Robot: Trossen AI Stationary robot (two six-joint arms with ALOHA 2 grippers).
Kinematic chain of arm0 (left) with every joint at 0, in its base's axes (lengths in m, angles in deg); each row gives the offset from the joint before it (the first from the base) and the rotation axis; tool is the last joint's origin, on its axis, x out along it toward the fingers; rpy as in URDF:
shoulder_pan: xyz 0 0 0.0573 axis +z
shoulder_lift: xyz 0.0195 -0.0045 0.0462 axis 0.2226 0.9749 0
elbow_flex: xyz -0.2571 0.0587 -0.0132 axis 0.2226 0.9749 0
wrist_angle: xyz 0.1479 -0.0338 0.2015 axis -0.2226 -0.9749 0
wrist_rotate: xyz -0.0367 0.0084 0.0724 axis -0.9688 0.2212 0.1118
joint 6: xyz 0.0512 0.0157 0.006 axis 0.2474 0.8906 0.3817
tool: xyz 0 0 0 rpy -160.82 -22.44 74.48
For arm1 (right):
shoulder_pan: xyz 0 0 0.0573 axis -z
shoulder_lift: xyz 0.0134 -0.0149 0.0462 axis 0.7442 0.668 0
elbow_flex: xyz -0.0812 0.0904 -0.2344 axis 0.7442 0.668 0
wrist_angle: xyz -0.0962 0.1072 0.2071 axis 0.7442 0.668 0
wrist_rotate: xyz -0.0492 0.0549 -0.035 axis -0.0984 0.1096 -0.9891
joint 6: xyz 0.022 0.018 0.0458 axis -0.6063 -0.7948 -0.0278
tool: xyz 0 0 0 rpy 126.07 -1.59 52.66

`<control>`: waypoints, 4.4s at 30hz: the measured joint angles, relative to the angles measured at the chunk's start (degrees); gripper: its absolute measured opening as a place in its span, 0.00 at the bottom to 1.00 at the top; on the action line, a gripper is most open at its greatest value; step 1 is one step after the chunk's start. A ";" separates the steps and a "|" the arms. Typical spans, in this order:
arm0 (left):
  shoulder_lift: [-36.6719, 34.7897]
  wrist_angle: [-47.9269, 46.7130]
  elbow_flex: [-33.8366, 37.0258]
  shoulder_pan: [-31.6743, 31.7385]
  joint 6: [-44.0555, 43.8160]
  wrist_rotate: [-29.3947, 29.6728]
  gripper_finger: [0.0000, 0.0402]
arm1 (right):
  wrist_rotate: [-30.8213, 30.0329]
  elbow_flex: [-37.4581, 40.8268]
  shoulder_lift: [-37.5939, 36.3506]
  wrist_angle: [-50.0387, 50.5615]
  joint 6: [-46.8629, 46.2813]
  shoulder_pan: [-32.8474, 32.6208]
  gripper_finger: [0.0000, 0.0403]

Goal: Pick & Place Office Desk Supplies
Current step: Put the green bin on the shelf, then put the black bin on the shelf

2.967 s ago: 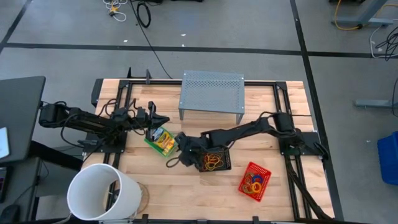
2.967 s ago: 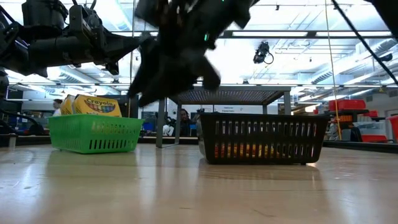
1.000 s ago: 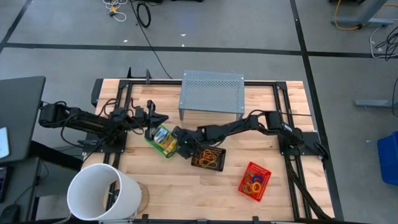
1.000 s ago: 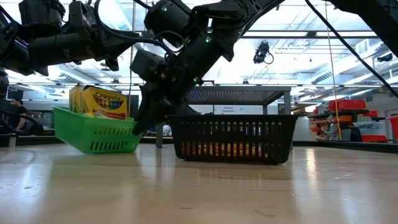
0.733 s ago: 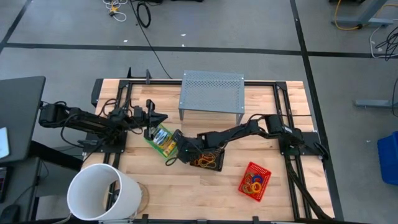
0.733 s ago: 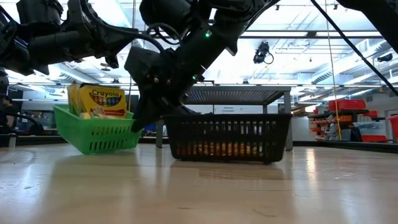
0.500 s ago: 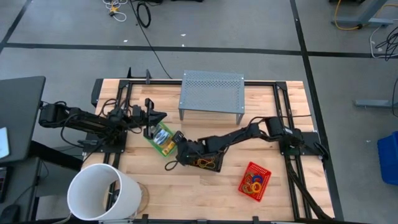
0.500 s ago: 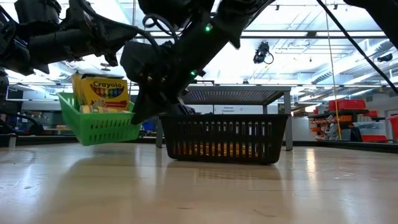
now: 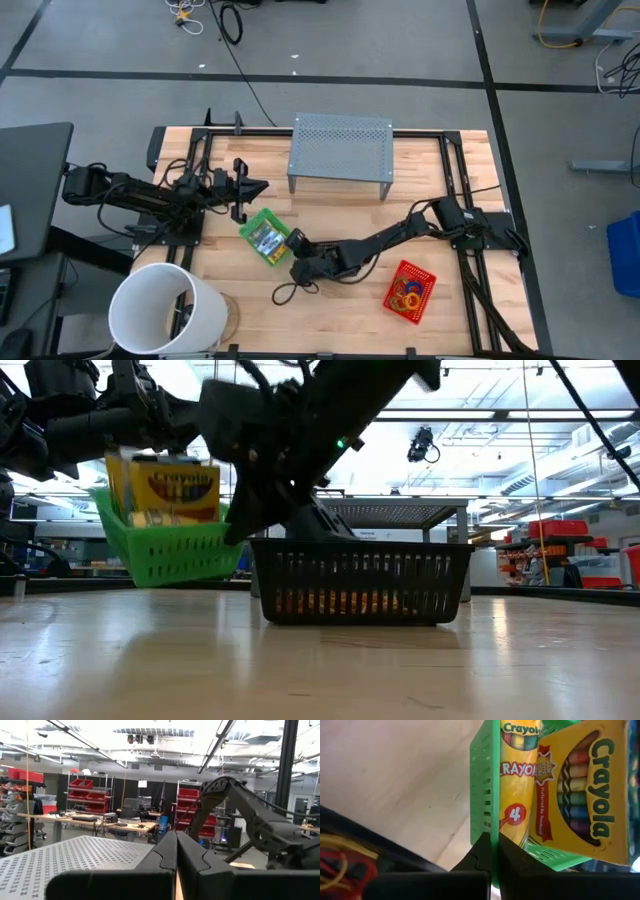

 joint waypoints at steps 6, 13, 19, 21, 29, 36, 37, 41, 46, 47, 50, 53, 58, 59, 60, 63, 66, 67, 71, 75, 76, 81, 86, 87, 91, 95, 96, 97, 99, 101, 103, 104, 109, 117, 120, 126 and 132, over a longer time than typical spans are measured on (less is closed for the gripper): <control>-0.02 -1.77 -0.02 -0.02 -0.55 -0.40 0.00 | -2.96 -0.11 -2.92 3.00 -2.79 -1.44 0.02; -0.02 -2.38 -0.02 -0.09 -0.80 -0.96 0.00 | -3.81 -1.15 -7.70 11.99 -11.52 -2.60 0.02; -0.02 -2.10 -0.02 -0.09 -0.81 -2.02 0.00 | -4.40 -6.53 -9.01 25.88 -20.39 -3.55 0.02; -0.02 -2.04 -0.02 -0.09 -0.74 -2.03 0.00 | -6.32 -8.85 -9.01 29.97 -21.92 -3.91 0.02; -0.02 -2.11 -0.02 -0.09 -0.76 -2.54 0.00 | -6.92 -17.01 -9.08 43.37 -29.60 -3.00 0.02; -0.02 -2.11 -0.02 -0.04 -0.85 -3.23 0.00 | -6.18 -20.17 -9.08 53.56 -35.52 0.23 0.02; -0.02 -2.11 -0.02 -0.03 -0.95 -3.24 0.00 | -5.84 -20.16 -9.12 54.24 -36.36 0.83 0.02; -0.02 -2.09 -0.02 -0.14 -1.08 -4.49 0.00 | -6.21 -19.96 -9.85 54.35 -39.19 3.11 0.02; -0.02 -2.03 -0.02 -0.11 -1.23 -4.70 0.00 | -4.54 -19.96 -10.04 54.38 -40.30 5.57 0.02; -0.02 -2.02 -0.02 -0.13 -1.26 -4.72 0.00 | -4.19 -19.96 -10.04 54.68 -40.23 5.91 0.02; -0.02 -2.01 -0.02 -0.13 -1.43 -4.87 0.00 | -1.90 -19.96 -10.04 55.41 -40.08 7.24 0.02; -0.02 -2.00 -0.02 -0.13 -1.49 -5.09 0.00 | -1.11 -19.96 -10.04 55.39 -39.92 8.48 0.02; -0.02 -2.01 -0.02 -0.13 -1.49 -5.16 0.00 | -0.68 -19.93 -11.10 54.81 -39.31 10.64 0.02; -0.02 -2.00 -0.02 -0.13 -1.50 -5.16 0.00 | -0.30 -19.93 -11.46 54.74 -39.03 11.06 0.02; -0.02 -2.01 -0.02 -0.13 -1.49 -5.14 0.00 | 0.42 -19.96 -11.91 54.50 -38.87 11.48 0.02; -0.02 -2.11 -0.02 -0.13 -1.51 -5.16 0.00 | 1.25 -19.96 -13.12 54.46 -38.52 12.97 0.02; -0.02 -2.31 -0.02 -0.13 -1.52 -5.25 0.00 | 3.21 -19.98 -14.35 54.63 -37.92 15.12 0.02; -0.02 -2.30 -0.02 -0.13 -1.66 -5.47 0.00 | 3.76 -19.98 -14.60 54.78 -37.78 15.85 0.02; -0.02 -2.35 -0.02 -0.13 -1.81 -5.62 0.00 | 6.13 -20.02 -16.04 55.63 -37.65 19.06 0.02; -0.02 -2.55 -0.02 -0.13 -1.81 -5.62 0.00 | 11.19 -20.04 -16.73 56.06 -36.42 22.49 0.02; 0.00 -2.59 -0.02 -0.13 -1.79 -5.63 0.00 | 12.33 -20.04 -16.73 56.18 -35.94 23.23 0.02; 0.00 -2.61 -0.02 -0.11 -1.72 -6.00 0.00 | 16.46 -20.04 -16.84 57.04 -35.07 26.37 0.02; 0.00 -2.75 -0.02 -0.13 -1.66 -6.49 0.00 | 16.24 -20.04 -16.88 60.83 -35.58 27.96 0.02; 0.00 -2.78 -0.02 -0.13 -1.66 -6.49 0.00 | 16.33 -20.03 -16.88 61.69 -36.05 28.12 0.02; 0.00 -2.78 -0.02 -0.13 -1.66 -6.49 0.00 | 17.03 -20.04 -16.90 63.81 -37.80 28.39 0.02; 0.00 -2.78 -0.02 -0.13 -1.66 -6.49 0.00 | 19.06 -20.04 -16.97 65.08 -39.05 28.55 0.02; 0.00 -2.78 -0.02 -0.13 -1.66 -6.47 0.00 | 19.85 -20.04 -16.99 65.12 -39.05 28.74 0.02; 0.00 -2.78 -0.02 -0.13 -1.66 -6.49 0.00 | 20.14 -20.04 -16.99 65.04 -39.06 28.76 0.02; 0.00 -2.78 -0.02 -0.13 -1.66 -6.49 0.00 | 20.30 -20.04 -16.99 64.87 -39.10 28.76 0.02; 0.00 -2.78 -0.02 -0.13 -1.66 -6.49 0.00 | 20.30 -20.04 -16.99 64.86 -39.25 28.76 0.02; 0.00 -2.78 -0.02 -0.13 -1.66 -6.49 0.00 | 20.34 -20.04 -16.97 64.80 -39.25 28.76 0.02; 0.00 -2.78 -0.02 -0.13 -1.66 -6.49 0.00 | 20.40 -20.04 -16.97 64.66 -39.41 28.76 0.04; 0.00 -2.79 -0.02 -0.13 -1.66 -6.49 0.00 | 20.33 -20.02 -16.86 64.32 -41.66 28.76 0.16; 0.00 -2.84 -0.02 -0.13 -1.43 -6.88 0.00 | 14.83 -20.00 -16.83 64.17 -42.14 27.39 0.34; 0.00 -2.90 -0.02 -0.12 -1.42 -6.89 0.00 | 13.59 -20.00 -16.83 64.12 -42.05 26.11 0.38; 0.00 -4.15 -0.02 -0.11 -1.73 -7.41 0.00 | 12.15 -20.02 -16.83 63.74 -40.06 21.45 0.41; -0.02 -13.17 -1.41 0.00 -6.87 -19.70 0.00 | 11.29 -20.02 -16.83 63.47 -38.00 16.00 0.41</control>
